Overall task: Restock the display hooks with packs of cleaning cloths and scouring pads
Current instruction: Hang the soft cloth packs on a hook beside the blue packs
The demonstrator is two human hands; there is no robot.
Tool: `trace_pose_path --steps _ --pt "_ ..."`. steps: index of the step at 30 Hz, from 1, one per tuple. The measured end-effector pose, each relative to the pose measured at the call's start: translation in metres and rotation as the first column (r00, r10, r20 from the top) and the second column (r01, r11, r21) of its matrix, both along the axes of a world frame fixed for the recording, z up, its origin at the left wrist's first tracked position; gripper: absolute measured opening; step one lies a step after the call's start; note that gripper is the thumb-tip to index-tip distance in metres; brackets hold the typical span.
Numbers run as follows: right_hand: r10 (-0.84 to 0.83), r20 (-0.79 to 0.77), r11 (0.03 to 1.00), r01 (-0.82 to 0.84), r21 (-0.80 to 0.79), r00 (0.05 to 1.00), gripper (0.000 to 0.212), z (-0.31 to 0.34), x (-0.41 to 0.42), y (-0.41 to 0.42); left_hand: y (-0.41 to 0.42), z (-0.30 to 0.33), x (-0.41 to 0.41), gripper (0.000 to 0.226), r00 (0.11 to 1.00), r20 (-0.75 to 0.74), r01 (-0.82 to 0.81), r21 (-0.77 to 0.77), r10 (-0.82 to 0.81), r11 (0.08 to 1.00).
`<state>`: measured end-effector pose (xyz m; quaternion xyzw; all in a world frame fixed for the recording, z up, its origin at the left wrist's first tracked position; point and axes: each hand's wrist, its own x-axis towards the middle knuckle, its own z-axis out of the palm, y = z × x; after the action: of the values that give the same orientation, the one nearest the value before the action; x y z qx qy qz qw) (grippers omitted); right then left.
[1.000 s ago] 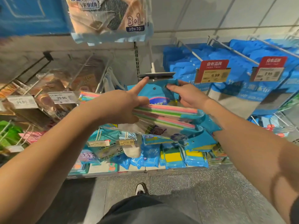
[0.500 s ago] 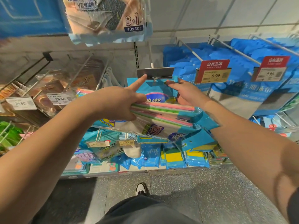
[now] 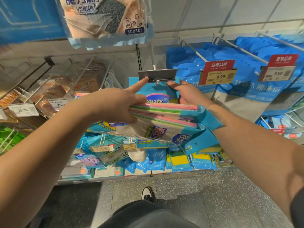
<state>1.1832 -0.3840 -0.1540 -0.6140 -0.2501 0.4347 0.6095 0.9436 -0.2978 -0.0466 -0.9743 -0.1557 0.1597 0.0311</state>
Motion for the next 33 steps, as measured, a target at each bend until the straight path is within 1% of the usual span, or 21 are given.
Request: trace_pose_path --steps 3,4,5,6,8,12,14,16,18,19,20,21,23,24,25,26,27,28,30,31,33 --pt "-0.080 -0.016 0.996 0.079 -0.044 0.997 0.011 0.000 -0.002 0.004 0.001 -0.001 0.001 0.045 1.000 -0.019 0.008 0.000 -0.008 1.000" --pt "-0.115 -0.025 0.992 0.113 -0.054 0.993 0.010 0.002 -0.004 0.007 0.002 -0.001 0.001 0.047 1.000 -0.022 0.005 -0.002 -0.005 1.000" --pt "-0.160 -0.019 0.985 0.158 -0.071 0.987 0.014 -0.002 -0.001 0.017 0.003 -0.001 0.000 0.048 1.000 -0.022 0.003 -0.005 -0.003 1.000" --pt "-0.191 0.020 0.977 0.192 -0.090 0.981 0.022 -0.005 0.002 0.025 0.005 -0.001 0.000 0.049 1.000 -0.020 -0.001 -0.008 0.001 1.000" --pt "-0.167 0.153 0.978 0.183 -0.098 0.974 0.028 -0.037 0.031 0.052 0.008 -0.001 -0.001 0.053 1.000 -0.018 -0.006 -0.016 0.006 1.000" --pt "-0.116 0.395 0.959 0.206 -0.193 0.912 0.022 -0.027 0.031 0.054 0.012 0.001 -0.001 0.053 1.000 -0.023 0.000 -0.011 0.000 1.000" --pt "-0.090 0.430 0.960 0.194 -0.204 0.898 0.027 -0.023 0.029 0.051 0.013 0.002 -0.001 0.052 1.000 -0.021 -0.001 -0.011 0.001 1.000" --pt "-0.079 0.333 0.972 0.148 -0.185 0.940 0.030 -0.020 0.026 0.045 0.013 0.002 -0.002 0.051 1.000 -0.010 0.002 -0.023 -0.003 1.000" --pt "-0.112 0.099 0.987 0.122 -0.103 0.989 0.016 -0.004 0.009 0.023 0.012 0.001 -0.003 0.050 1.000 -0.004 0.003 -0.026 -0.003 1.000" --pt "-0.099 0.034 0.991 0.102 -0.084 0.994 0.010 0.003 0.002 0.007 0.011 0.001 -0.003 0.051 1.000 -0.003 -0.002 -0.020 0.002 1.000" --pt "-0.053 0.005 0.995 0.053 -0.086 0.999 0.014 0.007 0.000 -0.009 0.010 0.000 -0.004 0.052 1.000 0.002 -0.007 -0.013 0.007 1.000" --pt "-0.027 0.054 0.994 0.033 -0.102 0.998 0.021 0.009 -0.003 -0.027 0.009 -0.001 -0.005 0.054 1.000 0.008 -0.014 -0.007 0.014 1.000" --pt "-0.091 0.027 0.987 0.094 -0.129 0.995 0.040 0.010 -0.003 -0.056 0.008 -0.005 -0.009 0.055 0.999 0.029 -0.027 -0.005 0.027 1.000" --pt "-0.107 -0.030 0.981 0.100 -0.169 0.994 0.044 0.005 -0.003 -0.071 0.008 -0.009 -0.012 0.055 0.998 0.046 -0.034 -0.010 0.034 0.999" --pt "-0.110 -0.018 0.978 0.105 -0.183 0.994 0.036 -0.003 -0.003 -0.090 0.008 -0.013 -0.015 0.054 0.997 0.066 -0.035 -0.028 0.037 0.999" --pt "-0.117 -0.051 0.968 0.103 -0.227 0.992 0.023 -0.009 -0.007 -0.106 0.009 -0.018 -0.018 0.054 0.996 0.088 -0.030 -0.063 0.035 0.998" --pt "-0.117 -0.081 0.956 0.090 -0.280 0.990 0.021 -0.013 -0.015 -0.124 0.010 -0.024 -0.022 0.054 0.993 0.111 -0.020 -0.115 0.033 0.993" --pt "-0.134 -0.098 0.952 0.101 -0.288 0.986 0.022 -0.019 -0.022 -0.138 0.011 -0.031 -0.026 0.056 0.990 0.139 -0.008 -0.178 0.033 0.984" --pt "-0.159 -0.204 0.965 0.109 -0.237 0.966 0.029 -0.031 -0.028 -0.151 0.012 -0.046 -0.035 0.063 0.978 0.205 0.028 -0.310 0.038 0.950" --pt "-0.189 -0.266 0.974 0.145 -0.175 0.945 0.036 -0.036 -0.029 -0.155 0.011 -0.053 -0.039 0.070 0.970 0.238 0.046 -0.372 0.048 0.927" --pt "-0.222 -0.323 0.975 0.206 -0.085 0.920 0.041 -0.044 -0.030 -0.162 0.008 -0.068 -0.047 0.080 0.951 0.292 0.054 -0.490 0.105 0.870"
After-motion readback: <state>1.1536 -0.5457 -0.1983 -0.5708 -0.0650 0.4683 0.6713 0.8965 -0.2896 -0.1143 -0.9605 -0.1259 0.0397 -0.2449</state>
